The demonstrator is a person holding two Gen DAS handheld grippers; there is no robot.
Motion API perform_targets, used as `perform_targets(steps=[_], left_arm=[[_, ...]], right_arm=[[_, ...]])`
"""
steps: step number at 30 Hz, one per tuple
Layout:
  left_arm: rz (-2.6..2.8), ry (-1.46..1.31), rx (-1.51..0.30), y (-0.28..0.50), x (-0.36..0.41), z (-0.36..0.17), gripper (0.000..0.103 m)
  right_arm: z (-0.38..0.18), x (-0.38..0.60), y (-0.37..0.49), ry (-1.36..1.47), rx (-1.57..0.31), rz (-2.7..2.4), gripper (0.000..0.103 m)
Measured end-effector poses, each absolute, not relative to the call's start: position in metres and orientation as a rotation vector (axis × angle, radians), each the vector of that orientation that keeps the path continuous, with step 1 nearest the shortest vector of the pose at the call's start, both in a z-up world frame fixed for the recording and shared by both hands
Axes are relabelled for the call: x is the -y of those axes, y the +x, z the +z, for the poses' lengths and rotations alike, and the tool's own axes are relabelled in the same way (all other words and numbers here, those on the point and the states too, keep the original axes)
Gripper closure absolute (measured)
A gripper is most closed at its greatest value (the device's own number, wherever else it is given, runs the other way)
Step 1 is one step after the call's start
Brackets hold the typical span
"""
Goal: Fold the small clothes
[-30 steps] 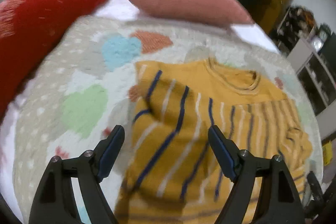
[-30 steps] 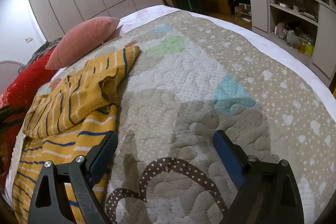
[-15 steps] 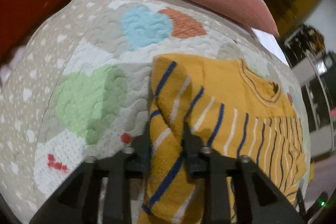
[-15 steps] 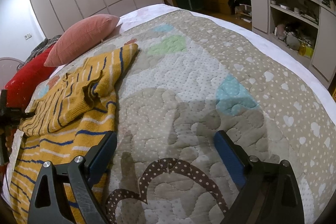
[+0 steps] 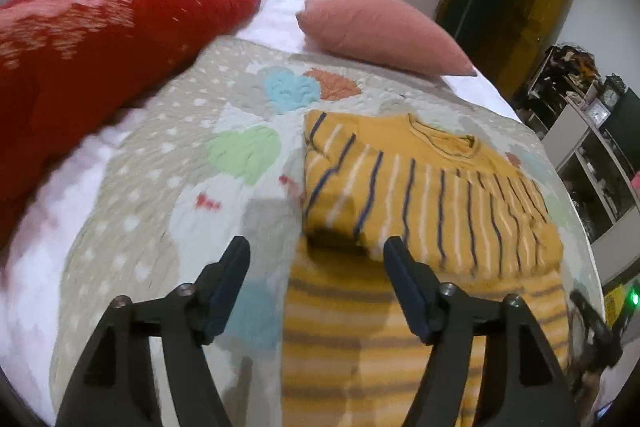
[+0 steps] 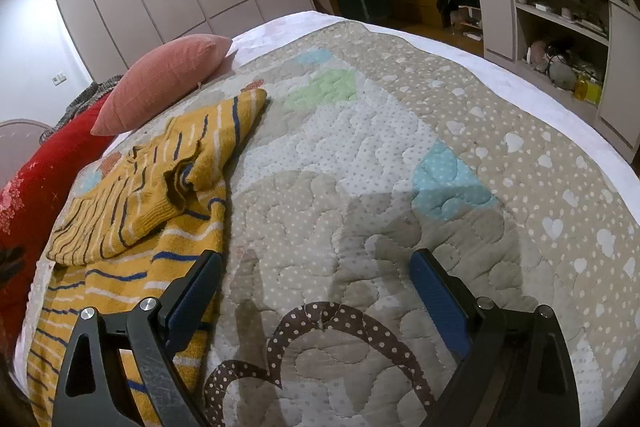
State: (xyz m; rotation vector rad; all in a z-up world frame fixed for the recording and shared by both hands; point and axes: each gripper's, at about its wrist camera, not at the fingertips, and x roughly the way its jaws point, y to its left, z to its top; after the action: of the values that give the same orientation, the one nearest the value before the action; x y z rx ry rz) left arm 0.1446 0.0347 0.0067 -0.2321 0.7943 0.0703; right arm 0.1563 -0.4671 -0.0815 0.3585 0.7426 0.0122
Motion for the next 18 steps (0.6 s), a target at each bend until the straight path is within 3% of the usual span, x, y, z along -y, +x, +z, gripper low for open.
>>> perform_targets(steps=[5,12,18], left_arm=[[0.160,-0.178,-0.728,0.084,-0.019,0.008,0.033],[0.234,-0.167,-0.622,0.022,-0.005,0.011,0.006],[0.214,-0.234,-0.641,-0.007,-0.001,0.012,0.006]], right_arm=[[-0.082,0.467,0.156,0.359,-0.743,0.012,0.006],[-0.081,0.463,0.159,0.325,-0.769,-0.010,0.006],[-0.077,0.440,0.164,0.167,-0.888,-0.076,0.004]])
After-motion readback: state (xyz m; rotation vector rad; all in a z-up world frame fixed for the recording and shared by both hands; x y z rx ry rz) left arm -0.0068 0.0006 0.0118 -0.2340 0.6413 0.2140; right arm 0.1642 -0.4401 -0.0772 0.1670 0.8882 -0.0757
